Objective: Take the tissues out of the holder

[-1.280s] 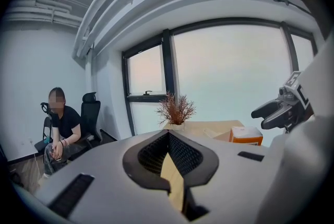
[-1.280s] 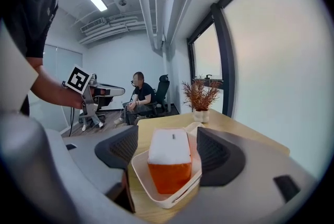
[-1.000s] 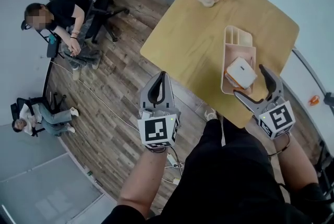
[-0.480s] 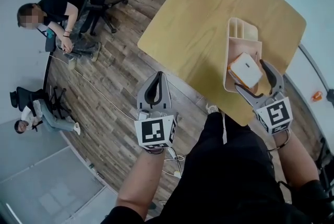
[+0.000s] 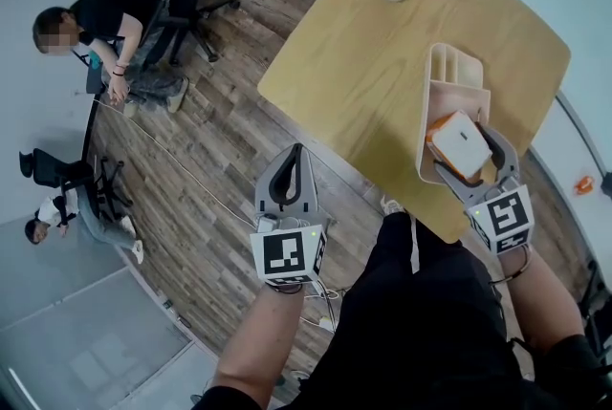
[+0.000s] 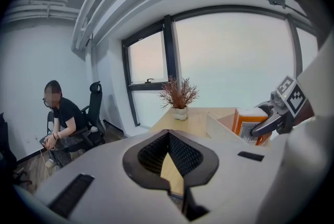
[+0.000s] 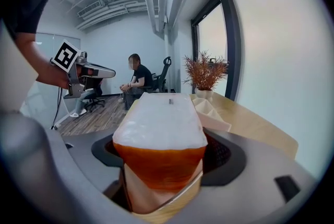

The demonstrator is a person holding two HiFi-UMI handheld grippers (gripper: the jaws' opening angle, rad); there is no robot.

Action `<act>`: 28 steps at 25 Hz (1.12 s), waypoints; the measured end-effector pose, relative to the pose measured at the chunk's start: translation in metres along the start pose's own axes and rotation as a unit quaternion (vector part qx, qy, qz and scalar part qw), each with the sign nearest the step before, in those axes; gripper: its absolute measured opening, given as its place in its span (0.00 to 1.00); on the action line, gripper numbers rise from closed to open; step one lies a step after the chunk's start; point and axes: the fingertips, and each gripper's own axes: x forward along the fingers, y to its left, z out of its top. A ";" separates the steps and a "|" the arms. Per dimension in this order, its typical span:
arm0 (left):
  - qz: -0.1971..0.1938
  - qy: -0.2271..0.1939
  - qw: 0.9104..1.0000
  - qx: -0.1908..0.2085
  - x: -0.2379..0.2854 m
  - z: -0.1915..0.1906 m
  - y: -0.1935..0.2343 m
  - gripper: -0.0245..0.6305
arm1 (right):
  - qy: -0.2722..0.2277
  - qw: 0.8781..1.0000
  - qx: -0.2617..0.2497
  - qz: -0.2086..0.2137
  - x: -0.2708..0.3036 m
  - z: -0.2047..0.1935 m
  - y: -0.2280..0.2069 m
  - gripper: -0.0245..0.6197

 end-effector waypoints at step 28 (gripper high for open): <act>0.023 -0.067 0.997 0.007 -0.022 0.067 0.014 0.04 | -0.038 0.999 -0.010 -0.008 -0.030 0.049 -0.008 0.48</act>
